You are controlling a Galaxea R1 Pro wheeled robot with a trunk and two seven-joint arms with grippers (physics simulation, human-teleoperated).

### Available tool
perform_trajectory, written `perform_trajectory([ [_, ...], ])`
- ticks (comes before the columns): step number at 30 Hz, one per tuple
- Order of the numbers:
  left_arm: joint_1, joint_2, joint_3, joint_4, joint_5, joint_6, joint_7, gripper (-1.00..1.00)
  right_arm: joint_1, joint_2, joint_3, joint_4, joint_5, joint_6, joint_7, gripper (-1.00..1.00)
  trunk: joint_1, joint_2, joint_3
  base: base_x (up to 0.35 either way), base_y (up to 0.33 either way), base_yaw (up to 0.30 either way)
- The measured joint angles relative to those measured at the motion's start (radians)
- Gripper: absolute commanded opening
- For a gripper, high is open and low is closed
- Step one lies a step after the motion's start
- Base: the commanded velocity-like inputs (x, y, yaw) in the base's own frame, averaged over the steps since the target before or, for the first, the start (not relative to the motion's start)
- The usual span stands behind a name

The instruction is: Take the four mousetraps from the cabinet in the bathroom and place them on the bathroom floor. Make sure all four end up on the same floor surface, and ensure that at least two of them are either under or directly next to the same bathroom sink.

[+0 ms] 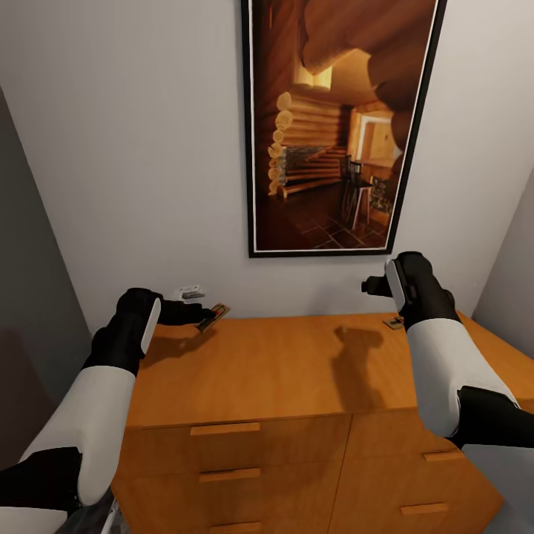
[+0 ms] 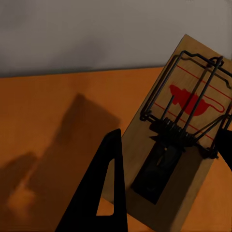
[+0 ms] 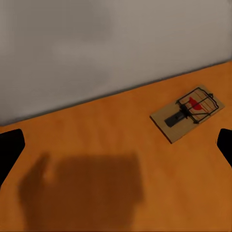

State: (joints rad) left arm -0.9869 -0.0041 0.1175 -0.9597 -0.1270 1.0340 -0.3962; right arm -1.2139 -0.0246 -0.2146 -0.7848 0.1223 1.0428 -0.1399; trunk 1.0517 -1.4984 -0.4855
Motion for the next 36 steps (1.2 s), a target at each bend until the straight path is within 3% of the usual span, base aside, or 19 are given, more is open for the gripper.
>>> perform_trajectory([
  [26, 0.0, 0.0, 0.0, 0.003, -0.001, 0.0, 0.0, -1.0, 0.0, 0.003, 0.005, 0.0, 0.0, 0.0, -0.001, 1.0, 0.0, 0.0, 0.0, 0.009, 0.0, 0.0],
  [36, 0.0, -0.001, -0.001, 0.003, 0.0, -0.001, 0.001, -1.0, 0.001, 0.003, 0.003, 0.0, -0.001, 0.0, 0.0, 1.0, 0.0, 0.0, 0.0, 0.16, 0.0, 0.0],
])
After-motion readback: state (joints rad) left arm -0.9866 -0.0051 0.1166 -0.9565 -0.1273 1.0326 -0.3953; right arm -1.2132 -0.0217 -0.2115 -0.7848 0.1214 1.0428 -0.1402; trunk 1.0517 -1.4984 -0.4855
